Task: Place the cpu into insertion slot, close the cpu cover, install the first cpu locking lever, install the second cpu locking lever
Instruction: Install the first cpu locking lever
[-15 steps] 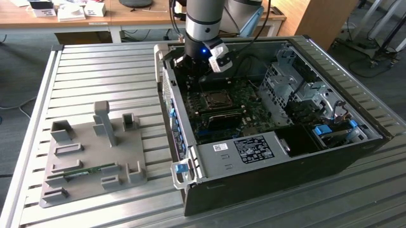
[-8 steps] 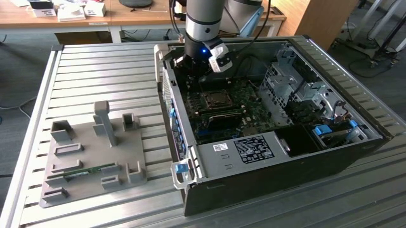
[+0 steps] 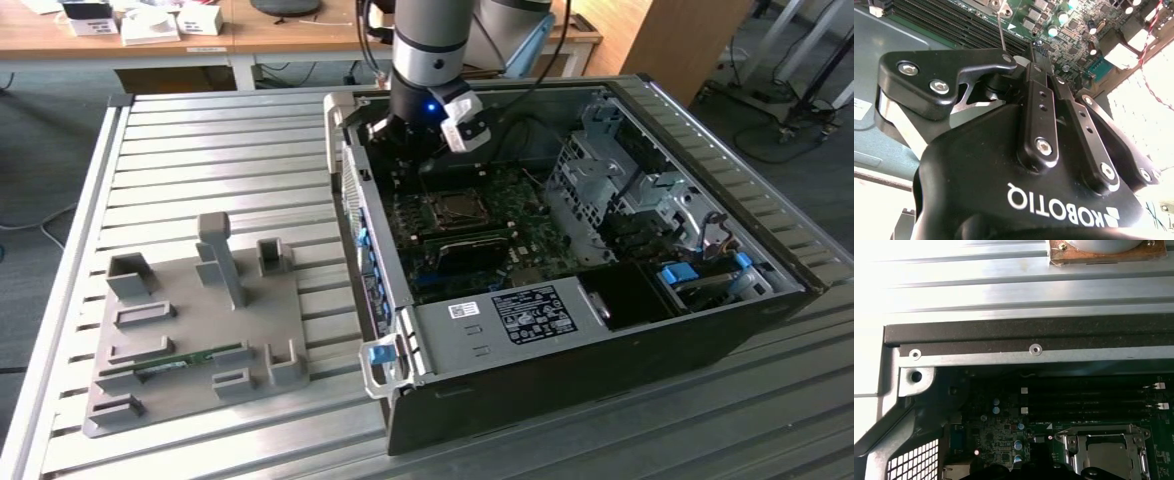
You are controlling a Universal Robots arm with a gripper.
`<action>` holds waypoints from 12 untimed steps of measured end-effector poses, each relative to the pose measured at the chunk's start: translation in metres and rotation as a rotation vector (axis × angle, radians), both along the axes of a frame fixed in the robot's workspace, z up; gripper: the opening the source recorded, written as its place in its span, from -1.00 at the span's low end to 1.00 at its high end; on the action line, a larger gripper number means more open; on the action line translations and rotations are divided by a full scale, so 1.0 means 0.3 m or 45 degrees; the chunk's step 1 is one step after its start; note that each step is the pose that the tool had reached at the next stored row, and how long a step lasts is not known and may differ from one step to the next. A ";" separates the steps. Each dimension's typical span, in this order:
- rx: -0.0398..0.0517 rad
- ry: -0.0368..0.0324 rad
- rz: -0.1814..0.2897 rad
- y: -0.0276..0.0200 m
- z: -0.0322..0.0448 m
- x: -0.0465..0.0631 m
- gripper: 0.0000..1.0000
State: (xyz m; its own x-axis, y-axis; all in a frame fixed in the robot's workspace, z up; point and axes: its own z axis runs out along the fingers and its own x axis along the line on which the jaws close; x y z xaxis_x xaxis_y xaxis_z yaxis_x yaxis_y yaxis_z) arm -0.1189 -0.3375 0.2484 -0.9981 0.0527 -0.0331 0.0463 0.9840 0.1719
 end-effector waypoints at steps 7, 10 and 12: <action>0.000 0.0002 0.000 0.000 0.000 0.041 -0.79; 0.001 0.0001 0.000 0.000 0.000 0.064 -0.79; 0.001 0.0002 0.000 0.000 0.000 0.071 -0.79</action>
State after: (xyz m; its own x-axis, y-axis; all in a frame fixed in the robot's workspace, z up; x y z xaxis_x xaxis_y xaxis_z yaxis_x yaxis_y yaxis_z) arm -0.0975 -0.3375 0.2485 -0.9981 0.0527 -0.0329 0.0463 0.9839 0.1724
